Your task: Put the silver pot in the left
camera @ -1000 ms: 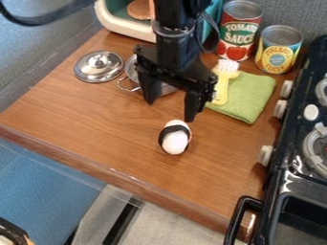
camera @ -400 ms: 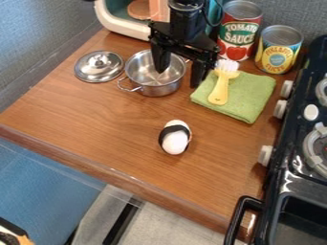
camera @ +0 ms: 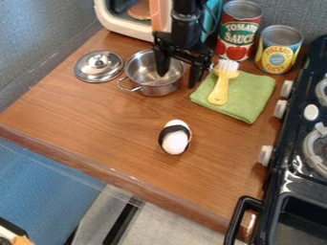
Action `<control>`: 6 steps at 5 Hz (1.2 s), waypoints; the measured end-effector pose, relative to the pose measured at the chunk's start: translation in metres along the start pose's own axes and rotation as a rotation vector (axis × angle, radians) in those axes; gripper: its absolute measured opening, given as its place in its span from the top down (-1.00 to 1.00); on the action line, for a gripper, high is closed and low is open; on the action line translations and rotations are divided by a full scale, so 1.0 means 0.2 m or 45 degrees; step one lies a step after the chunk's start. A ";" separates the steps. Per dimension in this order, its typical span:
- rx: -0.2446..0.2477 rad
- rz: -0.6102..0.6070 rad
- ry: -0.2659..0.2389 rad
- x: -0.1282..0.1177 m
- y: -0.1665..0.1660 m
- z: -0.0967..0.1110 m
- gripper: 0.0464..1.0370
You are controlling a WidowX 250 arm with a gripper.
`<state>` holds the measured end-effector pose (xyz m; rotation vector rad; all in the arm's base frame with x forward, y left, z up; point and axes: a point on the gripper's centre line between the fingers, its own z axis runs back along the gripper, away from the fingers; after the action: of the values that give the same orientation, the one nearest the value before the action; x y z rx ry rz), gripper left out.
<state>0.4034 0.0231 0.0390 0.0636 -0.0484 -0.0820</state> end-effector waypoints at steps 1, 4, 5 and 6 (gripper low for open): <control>-0.003 -0.013 0.023 0.00 0.00 -0.04 -0.25; -0.028 -0.053 -0.045 -0.02 -0.03 0.08 0.92; -0.040 -0.049 -0.125 -0.06 -0.05 0.23 0.93; -0.043 0.037 -0.158 -0.22 0.00 0.34 0.93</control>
<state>0.3564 0.0232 0.1050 0.0236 -0.1720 -0.0575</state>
